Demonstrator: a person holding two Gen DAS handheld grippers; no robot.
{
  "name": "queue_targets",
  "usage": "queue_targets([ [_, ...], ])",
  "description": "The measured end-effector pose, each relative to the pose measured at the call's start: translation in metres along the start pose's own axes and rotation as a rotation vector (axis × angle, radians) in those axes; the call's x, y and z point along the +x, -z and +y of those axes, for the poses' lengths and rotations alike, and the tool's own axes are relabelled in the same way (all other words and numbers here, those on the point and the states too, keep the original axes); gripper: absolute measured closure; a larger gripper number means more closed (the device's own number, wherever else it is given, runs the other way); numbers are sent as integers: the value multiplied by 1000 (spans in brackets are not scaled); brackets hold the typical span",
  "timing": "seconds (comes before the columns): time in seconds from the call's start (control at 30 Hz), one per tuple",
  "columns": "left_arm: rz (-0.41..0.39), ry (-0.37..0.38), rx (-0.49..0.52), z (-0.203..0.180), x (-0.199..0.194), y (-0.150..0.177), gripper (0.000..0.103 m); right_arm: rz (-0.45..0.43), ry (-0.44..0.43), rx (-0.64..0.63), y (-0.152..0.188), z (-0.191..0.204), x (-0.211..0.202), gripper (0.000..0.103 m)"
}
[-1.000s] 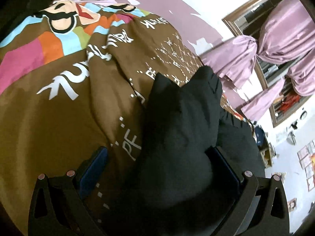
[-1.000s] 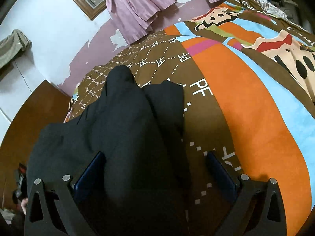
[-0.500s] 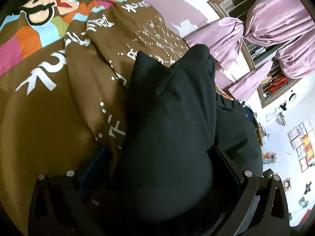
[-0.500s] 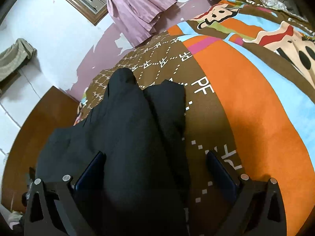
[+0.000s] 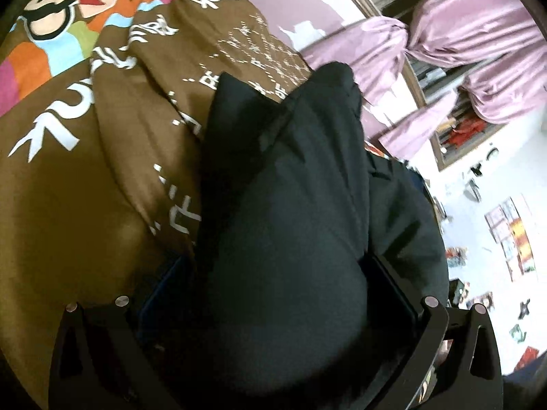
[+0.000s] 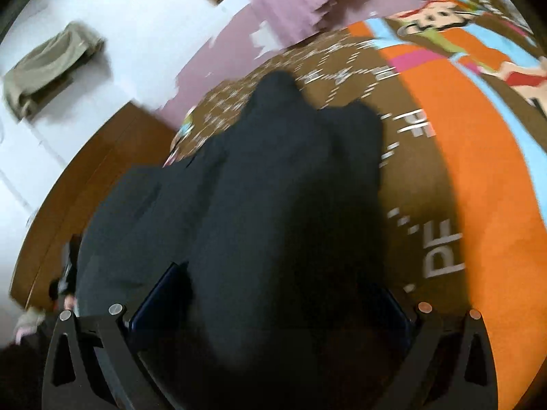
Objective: Fold large clothes
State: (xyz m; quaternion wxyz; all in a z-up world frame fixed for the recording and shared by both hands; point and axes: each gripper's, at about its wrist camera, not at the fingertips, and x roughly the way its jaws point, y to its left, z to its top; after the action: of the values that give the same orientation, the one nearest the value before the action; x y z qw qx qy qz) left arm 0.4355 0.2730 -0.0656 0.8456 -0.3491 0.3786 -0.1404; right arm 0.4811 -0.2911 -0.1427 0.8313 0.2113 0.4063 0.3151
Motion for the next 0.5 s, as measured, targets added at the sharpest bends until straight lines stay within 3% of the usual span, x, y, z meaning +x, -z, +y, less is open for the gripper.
queue_targets([
  [0.2, 37, 1, 49, -6, -1, 4, 1, 24, 71, -7, 1, 9, 5, 0],
  [0.37, 32, -73, 44, -14, 1, 6, 1, 37, 139, -8, 2, 17, 7, 0],
  [0.43, 35, -86, 45, -17, 2, 8, 2, 31, 183, -3, 2, 24, 3, 10],
  [0.5, 40, -99, 37, -21, 3, 9, 2, 14, 208, -3, 4, 31, -1, 26],
])
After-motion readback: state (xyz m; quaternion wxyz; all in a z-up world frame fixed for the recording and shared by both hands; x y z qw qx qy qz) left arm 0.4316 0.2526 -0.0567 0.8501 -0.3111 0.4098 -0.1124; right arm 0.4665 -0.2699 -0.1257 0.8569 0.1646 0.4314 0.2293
